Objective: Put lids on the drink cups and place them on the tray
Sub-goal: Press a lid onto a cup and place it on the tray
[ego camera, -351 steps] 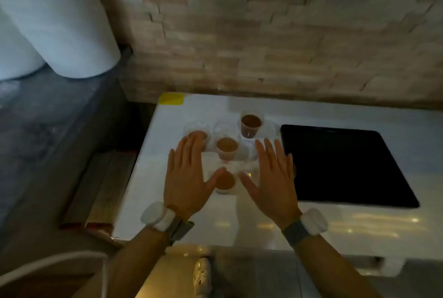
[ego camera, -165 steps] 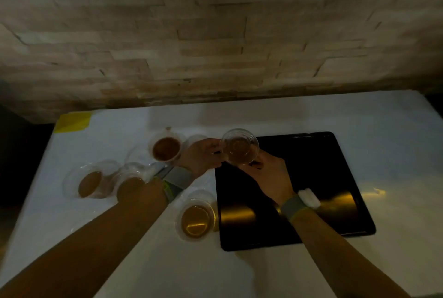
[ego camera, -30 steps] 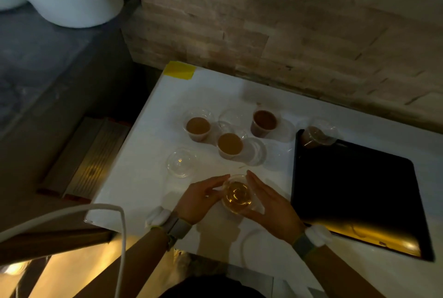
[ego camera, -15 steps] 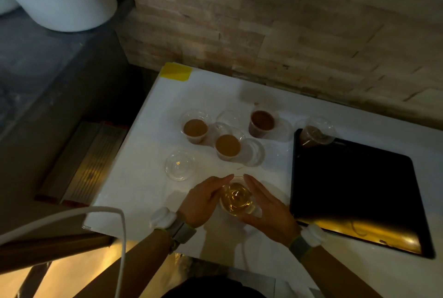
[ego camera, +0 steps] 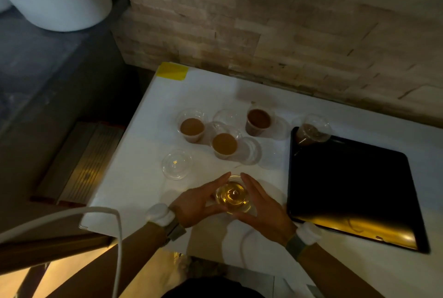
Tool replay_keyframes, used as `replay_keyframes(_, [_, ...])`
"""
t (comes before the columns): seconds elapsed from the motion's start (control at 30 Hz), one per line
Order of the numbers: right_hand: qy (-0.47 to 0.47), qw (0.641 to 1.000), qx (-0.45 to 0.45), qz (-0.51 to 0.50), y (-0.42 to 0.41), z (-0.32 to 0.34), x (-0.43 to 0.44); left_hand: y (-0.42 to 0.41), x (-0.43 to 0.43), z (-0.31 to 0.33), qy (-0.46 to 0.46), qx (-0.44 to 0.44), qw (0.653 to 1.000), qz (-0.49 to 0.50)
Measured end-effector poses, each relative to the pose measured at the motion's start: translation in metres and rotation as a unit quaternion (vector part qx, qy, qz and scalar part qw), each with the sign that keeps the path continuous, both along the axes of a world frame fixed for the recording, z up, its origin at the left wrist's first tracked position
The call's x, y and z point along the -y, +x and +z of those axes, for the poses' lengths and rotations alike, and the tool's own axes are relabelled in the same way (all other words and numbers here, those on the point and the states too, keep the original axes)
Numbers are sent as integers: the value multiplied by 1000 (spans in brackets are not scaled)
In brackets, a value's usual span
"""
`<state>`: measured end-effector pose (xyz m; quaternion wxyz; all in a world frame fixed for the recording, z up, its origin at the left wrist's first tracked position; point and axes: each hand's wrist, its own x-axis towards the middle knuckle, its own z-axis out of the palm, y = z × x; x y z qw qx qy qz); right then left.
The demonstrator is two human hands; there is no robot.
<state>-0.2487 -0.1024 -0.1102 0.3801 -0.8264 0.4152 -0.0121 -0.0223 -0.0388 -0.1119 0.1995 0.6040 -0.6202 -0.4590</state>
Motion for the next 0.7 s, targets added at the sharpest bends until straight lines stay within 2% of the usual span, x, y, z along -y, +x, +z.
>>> replay_keyframes(0.17, [-30, 999, -5, 17, 1, -2, -3, -1, 0, -4, 17, 25, 999, -15])
replay_keyframes(0.3, [-41, 999, -12, 11, 0, -7, -3, -7, -2, -4, 16, -22, 1000, 7])
replay_keyframes(0.57, [-52, 998, -27, 2, 1, -9, -8, -9, -3, 3, 20, -55, 998, 23])
replay_keyframes(0.7, [-63, 996, -17, -61, 9, -10, -24, -24, -13, 4, -1, -137, 983, 124])
